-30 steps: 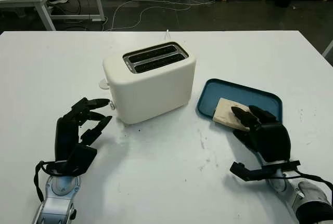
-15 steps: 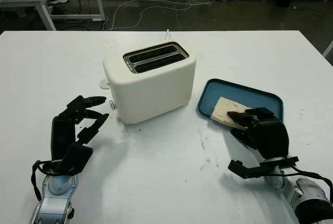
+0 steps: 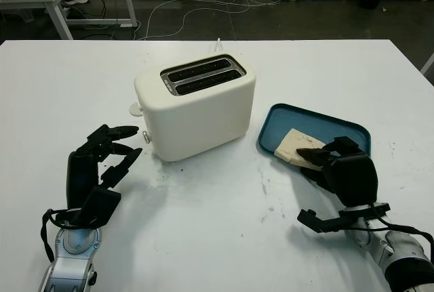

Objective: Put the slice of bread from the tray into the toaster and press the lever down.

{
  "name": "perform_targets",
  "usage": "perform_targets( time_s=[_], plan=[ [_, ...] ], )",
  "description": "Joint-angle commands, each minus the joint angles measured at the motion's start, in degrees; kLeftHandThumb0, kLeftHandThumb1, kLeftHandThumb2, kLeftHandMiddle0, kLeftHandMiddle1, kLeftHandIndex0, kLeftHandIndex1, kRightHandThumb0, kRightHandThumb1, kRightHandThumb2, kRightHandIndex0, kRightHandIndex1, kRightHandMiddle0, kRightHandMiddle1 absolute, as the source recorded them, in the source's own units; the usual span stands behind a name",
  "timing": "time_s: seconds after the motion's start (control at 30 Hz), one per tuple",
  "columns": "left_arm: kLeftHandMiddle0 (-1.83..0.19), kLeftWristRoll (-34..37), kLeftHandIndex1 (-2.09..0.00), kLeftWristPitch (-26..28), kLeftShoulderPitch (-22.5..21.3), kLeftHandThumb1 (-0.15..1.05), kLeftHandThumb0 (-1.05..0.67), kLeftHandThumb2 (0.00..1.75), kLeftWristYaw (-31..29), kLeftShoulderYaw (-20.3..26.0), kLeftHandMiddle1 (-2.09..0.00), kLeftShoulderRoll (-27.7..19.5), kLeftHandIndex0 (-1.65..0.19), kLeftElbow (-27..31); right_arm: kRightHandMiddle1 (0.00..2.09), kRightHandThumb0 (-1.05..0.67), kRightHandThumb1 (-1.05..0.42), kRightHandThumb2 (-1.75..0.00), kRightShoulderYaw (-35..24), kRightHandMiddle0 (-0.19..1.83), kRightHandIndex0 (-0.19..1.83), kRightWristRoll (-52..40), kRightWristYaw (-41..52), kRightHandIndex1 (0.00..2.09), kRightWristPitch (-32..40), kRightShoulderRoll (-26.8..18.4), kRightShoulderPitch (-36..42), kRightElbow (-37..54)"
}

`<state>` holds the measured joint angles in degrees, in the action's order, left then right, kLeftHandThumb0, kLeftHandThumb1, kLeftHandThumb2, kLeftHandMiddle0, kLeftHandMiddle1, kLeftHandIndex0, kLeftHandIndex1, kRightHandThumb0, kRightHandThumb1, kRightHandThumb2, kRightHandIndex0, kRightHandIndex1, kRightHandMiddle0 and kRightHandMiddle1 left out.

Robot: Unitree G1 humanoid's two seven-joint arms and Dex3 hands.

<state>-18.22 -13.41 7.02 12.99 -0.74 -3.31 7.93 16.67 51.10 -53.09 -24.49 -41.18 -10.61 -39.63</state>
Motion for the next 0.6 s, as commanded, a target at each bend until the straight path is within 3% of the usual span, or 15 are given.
perform_targets(
  time_s=[0.0,0.13,0.23,0.37,0.43,0.57],
  plan=[
    [-0.58,-0.1,-0.72,-1.3,-0.2,0.92,-0.23,0.13,0.0,-0.2,-1.27,-0.3,-0.65,-0.4,0.1,-0.53,-0.92,-0.1,0.0,1.25,0.88,1.4,-3.2,1.08,0.4,-1.1,-1.2,0.6],
    [-0.58,-0.7,-0.72,-1.5,-0.2,0.92,-0.21,0.12,0.2,-0.3,-1.26,-0.5,-0.65,-0.6,0.22,-0.54,-0.92,-0.14,-0.5,1.21,0.83,2.6,-6.0,1.23,0.9,-2.3,-2.0,2.0],
    [-0.59,-0.4,-0.72,-2.1,-0.4,0.92,-0.2,0.12,0.3,-0.2,-1.25,-0.3,-0.65,-1.2,0.65,-0.54,-0.92,-0.13,-0.8,1.0,0.85,2.6,-7.8,1.27,0.3,-3.0,-2.7,3.1],
    [-0.6,-0.3,-0.73,-2.6,-0.3,0.92,-0.21,0.12,0.4,-0.2,-1.26,-0.1,-0.65,-1.4,0.82,-0.55,-0.92,-0.12,-1.0,0.93,0.85,2.9,-9.3,1.36,0.3,-4.0,-3.4,4.9],
    [-0.59,-0.2,-0.73,-2.4,-0.3,0.92,-0.22,0.12,0.3,-0.1,-1.26,-0.1,-0.64,-1.3,0.96,-0.55,-0.92,-0.12,-1.2,0.89,0.83,2.9,-9.8,1.54,0.0,-4.3,-3.7,5.6],
    [-0.59,-1.0,-0.73,-2.3,-0.3,0.92,-0.22,0.13,0.6,-0.1,-1.26,-0.3,-0.64,-1.4,1.02,-0.57,-0.92,-0.04,-1.2,0.89,0.82,2.6,-8.9,1.68,0.2,-4.6,-4.2,6.4]
  ],
)
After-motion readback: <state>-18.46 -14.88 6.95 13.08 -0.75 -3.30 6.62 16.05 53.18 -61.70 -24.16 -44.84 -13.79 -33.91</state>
